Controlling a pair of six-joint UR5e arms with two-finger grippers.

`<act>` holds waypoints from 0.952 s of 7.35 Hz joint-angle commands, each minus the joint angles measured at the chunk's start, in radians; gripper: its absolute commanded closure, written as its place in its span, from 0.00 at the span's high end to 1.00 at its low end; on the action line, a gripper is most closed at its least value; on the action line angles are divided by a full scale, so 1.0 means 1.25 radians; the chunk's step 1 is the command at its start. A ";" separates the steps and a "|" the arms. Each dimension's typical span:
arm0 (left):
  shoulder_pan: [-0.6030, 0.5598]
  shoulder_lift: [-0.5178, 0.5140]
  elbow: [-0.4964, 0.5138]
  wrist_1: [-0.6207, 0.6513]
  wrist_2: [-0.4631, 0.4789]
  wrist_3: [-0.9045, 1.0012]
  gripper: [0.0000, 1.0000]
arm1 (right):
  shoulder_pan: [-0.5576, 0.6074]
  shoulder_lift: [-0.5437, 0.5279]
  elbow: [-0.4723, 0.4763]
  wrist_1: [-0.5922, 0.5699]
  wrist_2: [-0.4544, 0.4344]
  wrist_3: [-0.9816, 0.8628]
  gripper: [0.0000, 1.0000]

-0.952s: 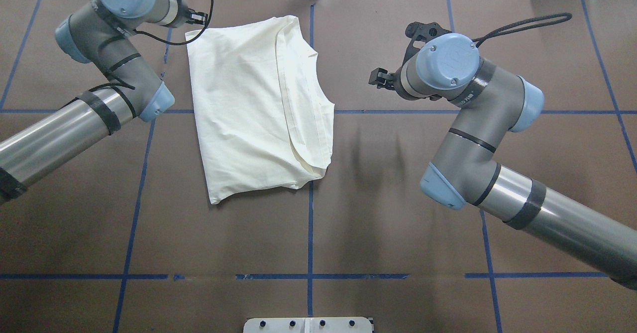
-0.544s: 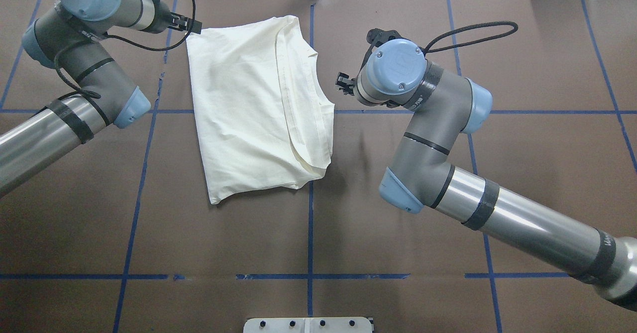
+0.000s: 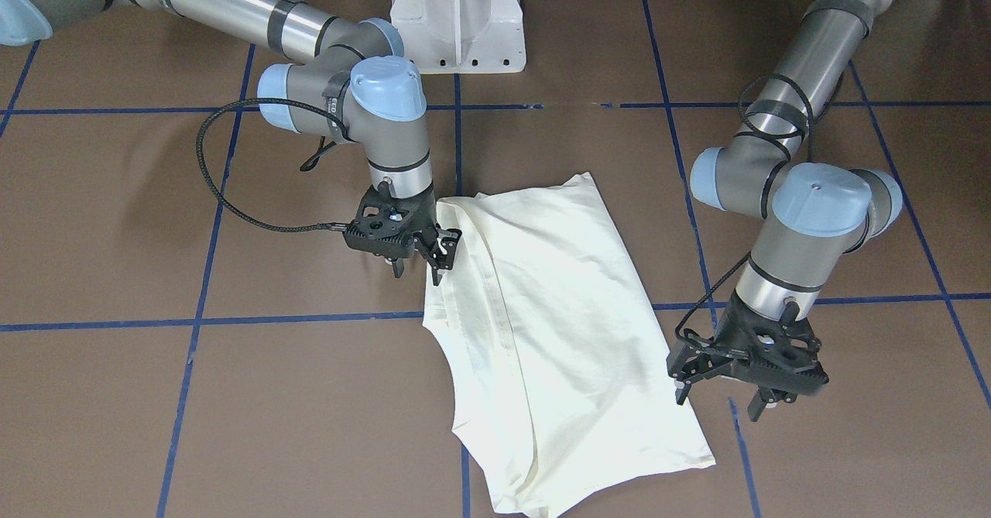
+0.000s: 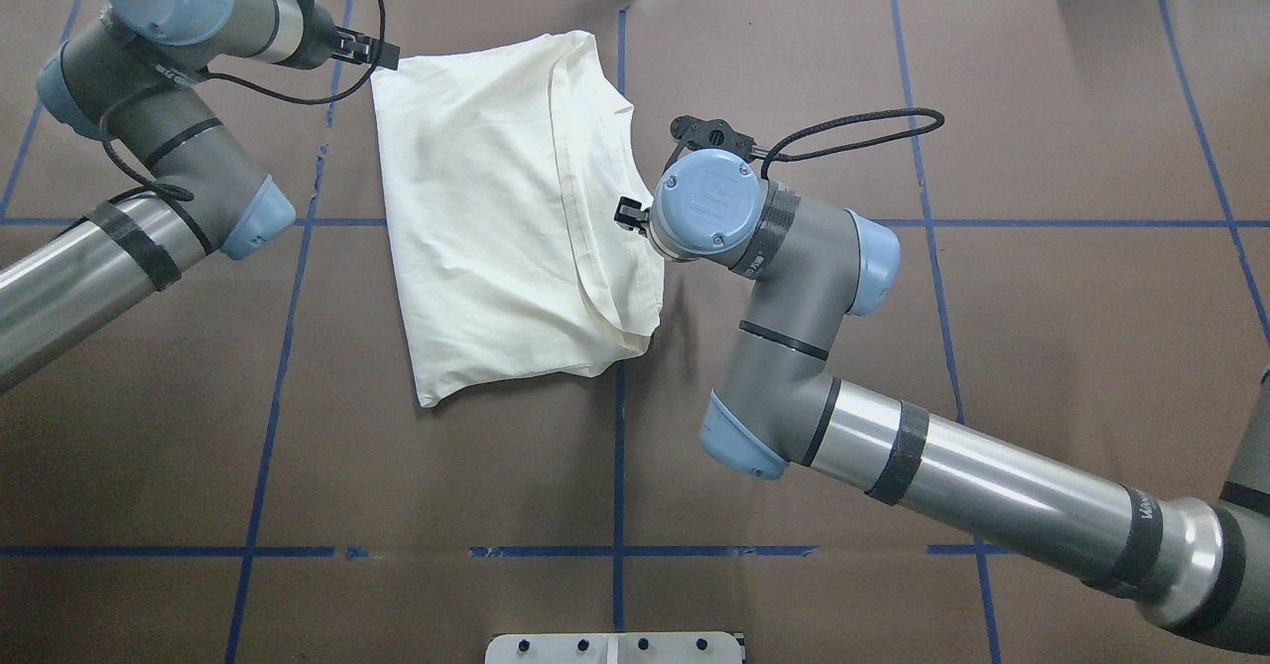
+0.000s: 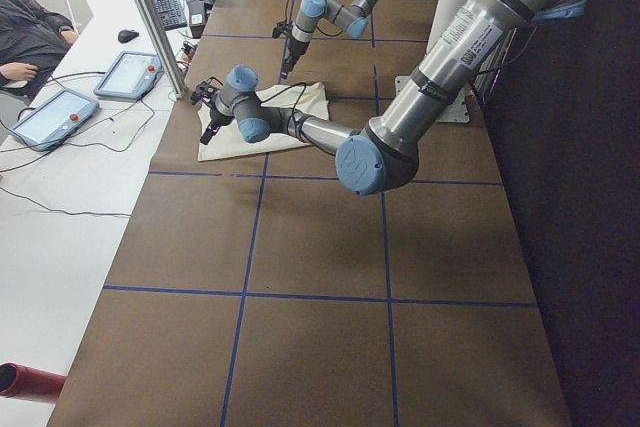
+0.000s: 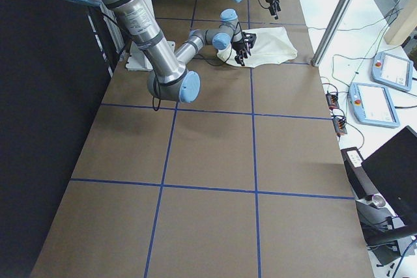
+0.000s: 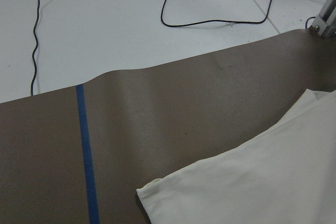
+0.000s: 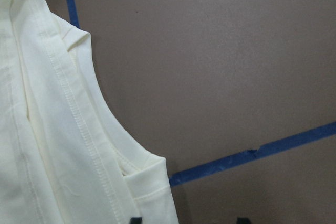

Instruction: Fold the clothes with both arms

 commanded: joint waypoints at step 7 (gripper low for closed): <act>0.003 0.025 -0.021 -0.004 0.000 -0.002 1.00 | -0.058 0.000 -0.009 -0.001 -0.043 0.028 0.55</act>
